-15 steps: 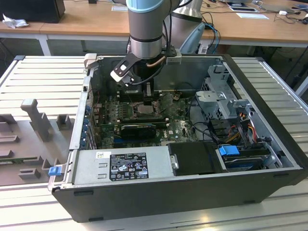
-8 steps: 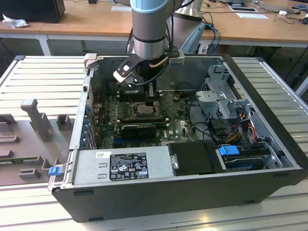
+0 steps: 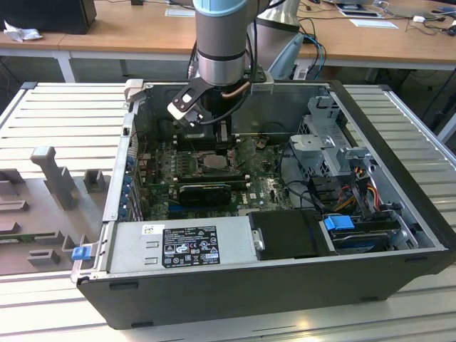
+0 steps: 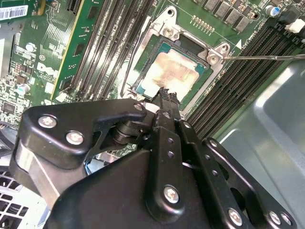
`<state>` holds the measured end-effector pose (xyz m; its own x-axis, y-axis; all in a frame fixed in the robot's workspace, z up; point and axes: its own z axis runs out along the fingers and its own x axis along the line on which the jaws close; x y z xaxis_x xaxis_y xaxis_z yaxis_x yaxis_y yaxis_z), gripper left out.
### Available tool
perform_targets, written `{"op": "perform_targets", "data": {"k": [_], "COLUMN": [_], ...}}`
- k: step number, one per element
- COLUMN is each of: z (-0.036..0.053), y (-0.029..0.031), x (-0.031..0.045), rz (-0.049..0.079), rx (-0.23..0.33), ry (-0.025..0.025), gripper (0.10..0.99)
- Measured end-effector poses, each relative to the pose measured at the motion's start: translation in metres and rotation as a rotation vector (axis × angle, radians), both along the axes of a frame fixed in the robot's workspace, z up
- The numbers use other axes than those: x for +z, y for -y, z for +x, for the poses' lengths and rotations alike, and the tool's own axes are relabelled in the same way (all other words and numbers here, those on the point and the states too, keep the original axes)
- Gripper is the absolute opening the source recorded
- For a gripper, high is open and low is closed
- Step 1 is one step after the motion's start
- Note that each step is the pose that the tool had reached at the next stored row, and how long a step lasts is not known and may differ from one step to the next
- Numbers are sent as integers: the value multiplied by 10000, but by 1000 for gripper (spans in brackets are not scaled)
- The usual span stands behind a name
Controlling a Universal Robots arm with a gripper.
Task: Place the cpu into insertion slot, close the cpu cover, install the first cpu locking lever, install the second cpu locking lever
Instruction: 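Close the cpu cover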
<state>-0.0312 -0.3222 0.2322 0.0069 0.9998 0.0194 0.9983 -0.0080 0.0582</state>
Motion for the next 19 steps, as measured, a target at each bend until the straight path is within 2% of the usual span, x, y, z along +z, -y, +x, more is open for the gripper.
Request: {"op": "perform_targets", "data": {"k": [7,14,17,19], "z": [0,2,52,53], "y": [0,0,1,0], "x": [7,44,47,70], "rz": [0,1,-3,-2], "rx": [0,0,1,0], "ry": [0,1,-12,-12], "gripper": [106,106,106,106]}}
